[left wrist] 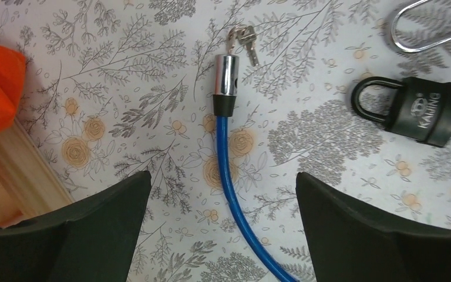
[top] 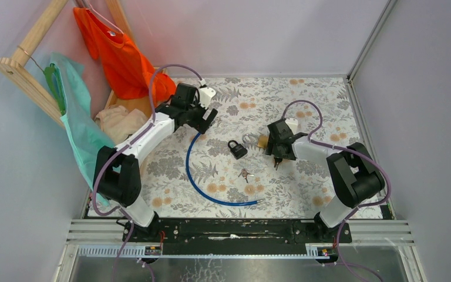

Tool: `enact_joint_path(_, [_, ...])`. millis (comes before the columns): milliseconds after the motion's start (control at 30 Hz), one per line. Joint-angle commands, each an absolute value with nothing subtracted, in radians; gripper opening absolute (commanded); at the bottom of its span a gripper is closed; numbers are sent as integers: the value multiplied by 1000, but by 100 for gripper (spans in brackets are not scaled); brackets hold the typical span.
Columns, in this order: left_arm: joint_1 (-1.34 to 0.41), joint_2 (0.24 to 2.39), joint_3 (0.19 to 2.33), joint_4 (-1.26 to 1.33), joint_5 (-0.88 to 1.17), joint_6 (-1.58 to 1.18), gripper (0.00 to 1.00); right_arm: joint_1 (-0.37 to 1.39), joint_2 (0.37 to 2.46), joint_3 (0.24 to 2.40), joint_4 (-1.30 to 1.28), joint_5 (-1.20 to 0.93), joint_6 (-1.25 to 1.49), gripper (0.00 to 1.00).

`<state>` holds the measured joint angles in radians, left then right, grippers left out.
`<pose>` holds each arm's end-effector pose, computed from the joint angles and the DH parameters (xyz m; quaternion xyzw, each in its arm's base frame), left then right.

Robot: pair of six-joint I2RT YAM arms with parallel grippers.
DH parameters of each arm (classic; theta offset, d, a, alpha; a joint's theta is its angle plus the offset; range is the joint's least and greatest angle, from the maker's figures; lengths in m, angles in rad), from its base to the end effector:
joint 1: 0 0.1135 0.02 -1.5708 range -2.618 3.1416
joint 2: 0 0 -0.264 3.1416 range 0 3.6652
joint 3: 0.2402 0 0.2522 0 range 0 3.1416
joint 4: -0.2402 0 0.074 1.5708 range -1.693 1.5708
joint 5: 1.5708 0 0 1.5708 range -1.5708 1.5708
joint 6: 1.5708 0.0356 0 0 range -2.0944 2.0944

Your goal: Unlock with the key

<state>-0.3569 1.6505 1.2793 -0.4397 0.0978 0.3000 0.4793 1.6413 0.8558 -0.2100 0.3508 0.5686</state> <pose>0.3421 -0.1313 0.2644 0.3164 0.8721 -0.0559 0.3690 0.2831 0.1333 0.1559 0.0916 0.9410 -0.0051 0.3256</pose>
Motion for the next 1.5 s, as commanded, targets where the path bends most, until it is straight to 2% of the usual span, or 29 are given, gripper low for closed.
enact_joint_path(0, [-350, 1608, 1341, -523, 182, 277, 100, 460, 1676, 873, -163, 375, 551, 73])
enact_joint_path(100, [-350, 1596, 1372, -552, 202, 275, 100, 456, 1683, 867, -152, 357, 551, 63])
enact_joint_path(400, [-334, 1533, 1406, -542, 275, 273, 100, 455, 1672, 829, -123, 284, 558, 50])
enact_joint_path(467, [-334, 1529, 1416, -549, 286, 274, 99, 455, 1672, 826, -121, 275, 558, 50])
enact_joint_path(500, [-334, 1527, 1417, -553, 290, 273, 99, 455, 1672, 824, -121, 272, 560, 54])
enact_joint_path(567, [-335, 1524, 1420, -561, 295, 274, 99, 455, 1668, 822, -129, 269, 571, 68])
enact_joint_path(633, [-334, 1519, 1416, -566, 297, 279, 99, 456, 1654, 813, -132, 263, 580, 71])
enact_joint_path(1000, [-330, 1508, 1423, -573, 296, 282, 94, 457, 1612, 775, -149, 269, 615, 61])
enact_joint_path(1167, [-324, 1504, 1427, -572, 292, 285, 93, 456, 1648, 772, -128, 262, 620, 51])
enact_joint_path(1333, [-314, 1500, 1446, -545, 232, 250, 100, 456, 1648, 768, -113, 240, 619, 33])
enact_joint_path(1467, [-301, 1493, 1487, -523, 225, 218, 100, 456, 1620, 759, -101, 230, 608, 19])
